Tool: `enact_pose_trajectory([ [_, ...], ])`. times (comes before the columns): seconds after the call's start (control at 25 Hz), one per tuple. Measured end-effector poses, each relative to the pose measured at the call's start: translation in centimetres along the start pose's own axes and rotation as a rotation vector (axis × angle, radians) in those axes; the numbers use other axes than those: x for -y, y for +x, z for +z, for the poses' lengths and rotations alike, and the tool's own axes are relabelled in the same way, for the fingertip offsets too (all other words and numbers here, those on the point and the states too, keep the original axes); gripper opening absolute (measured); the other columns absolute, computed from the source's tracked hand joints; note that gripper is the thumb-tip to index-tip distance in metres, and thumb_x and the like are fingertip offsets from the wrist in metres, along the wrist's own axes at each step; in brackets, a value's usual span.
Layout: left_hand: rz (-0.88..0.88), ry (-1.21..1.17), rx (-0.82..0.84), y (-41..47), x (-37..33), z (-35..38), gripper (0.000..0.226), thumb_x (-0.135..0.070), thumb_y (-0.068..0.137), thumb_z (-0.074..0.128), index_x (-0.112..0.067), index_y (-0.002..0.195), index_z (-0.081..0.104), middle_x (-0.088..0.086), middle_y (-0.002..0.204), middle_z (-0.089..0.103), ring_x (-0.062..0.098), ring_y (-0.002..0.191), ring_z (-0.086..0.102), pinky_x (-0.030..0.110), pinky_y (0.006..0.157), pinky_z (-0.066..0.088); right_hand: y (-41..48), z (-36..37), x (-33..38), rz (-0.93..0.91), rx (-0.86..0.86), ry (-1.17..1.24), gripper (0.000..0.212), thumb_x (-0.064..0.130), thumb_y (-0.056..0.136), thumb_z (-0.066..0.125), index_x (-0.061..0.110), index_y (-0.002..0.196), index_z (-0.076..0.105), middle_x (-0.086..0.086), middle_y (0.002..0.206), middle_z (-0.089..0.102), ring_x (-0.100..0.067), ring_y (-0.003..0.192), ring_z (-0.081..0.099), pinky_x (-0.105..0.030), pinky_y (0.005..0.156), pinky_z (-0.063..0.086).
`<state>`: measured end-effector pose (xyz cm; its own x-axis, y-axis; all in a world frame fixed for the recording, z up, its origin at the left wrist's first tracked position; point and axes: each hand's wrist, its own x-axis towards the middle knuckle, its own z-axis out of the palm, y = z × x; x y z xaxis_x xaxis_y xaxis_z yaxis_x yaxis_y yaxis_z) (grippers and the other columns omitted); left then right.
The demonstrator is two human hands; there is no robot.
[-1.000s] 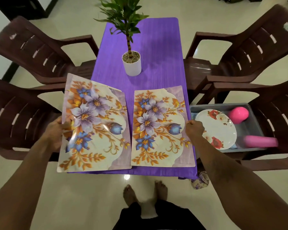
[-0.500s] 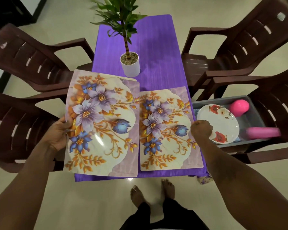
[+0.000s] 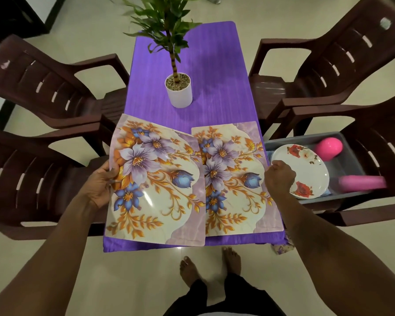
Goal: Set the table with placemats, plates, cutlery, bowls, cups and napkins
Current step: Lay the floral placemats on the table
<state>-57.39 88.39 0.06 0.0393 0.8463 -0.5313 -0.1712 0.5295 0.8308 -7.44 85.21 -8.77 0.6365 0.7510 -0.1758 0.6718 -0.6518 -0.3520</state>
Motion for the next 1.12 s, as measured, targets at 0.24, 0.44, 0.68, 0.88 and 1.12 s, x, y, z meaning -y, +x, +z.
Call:
enact_pose_trajectory([
  [0.24,-0.003,-0.075,-0.004,0.5,2.2,-1.2,0.038,-0.019,0.109,0.045,-0.014,0.144,0.057,0.014,0.139,0.064,0.034,0.117,0.068,0.051,0.100,0.055,-5.8,0.7,8.2,0.225,0.661,0.898,0.034,0.038,0.104,0.059,0.009,0.091,0.071,-0.006,0.081,0.073,-0.024,0.078,0.073,-0.038,0.076,0.061],
  [0.44,-0.040,-0.008,-0.048,0.4,3.5,-2.5,0.039,-0.017,0.097,0.065,-0.009,0.136,0.064,0.022,0.134,0.065,0.040,0.115,0.066,0.057,0.105,0.050,-9.6,5.2,12.8,0.058,0.652,0.940,0.037,0.022,0.080,0.089,0.009,0.057,0.063,0.008,0.052,0.056,-0.014,0.050,0.051,-0.025,0.050,0.041],
  [0.68,-0.055,0.023,-0.248,0.3,4.1,-7.4,0.025,-0.027,0.100,0.065,-0.011,0.119,0.069,0.006,0.087,0.078,0.016,0.063,0.070,0.030,0.054,0.061,-9.8,7.6,15.4,-0.047,0.443,0.628,0.032,0.029,0.093,0.075,0.000,0.108,0.076,-0.006,0.098,0.073,-0.021,0.097,0.065,-0.030,0.079,0.048],
  [0.88,-0.083,0.150,-0.411,0.5,3.8,-14.9,0.018,-0.027,0.095,0.073,-0.010,0.103,0.074,0.014,0.085,0.074,0.034,0.089,0.069,0.062,0.094,0.053,-9.6,9.1,15.0,-0.026,0.320,0.393,0.035,0.029,0.099,0.065,-0.002,0.114,0.075,-0.021,0.116,0.073,-0.039,0.116,0.064,-0.039,0.098,0.047],
  [1.12,-0.065,0.181,-0.503,-2.6,0.5,-19.9,0.015,-0.030,0.096,0.071,-0.021,0.108,0.074,0.021,0.117,0.072,0.037,0.102,0.071,0.058,0.092,0.056,-10.2,9.4,16.1,-0.138,0.402,0.218,0.036,0.030,0.091,0.073,0.004,0.115,0.075,-0.013,0.118,0.073,-0.032,0.115,0.065,-0.030,0.084,0.044],
])
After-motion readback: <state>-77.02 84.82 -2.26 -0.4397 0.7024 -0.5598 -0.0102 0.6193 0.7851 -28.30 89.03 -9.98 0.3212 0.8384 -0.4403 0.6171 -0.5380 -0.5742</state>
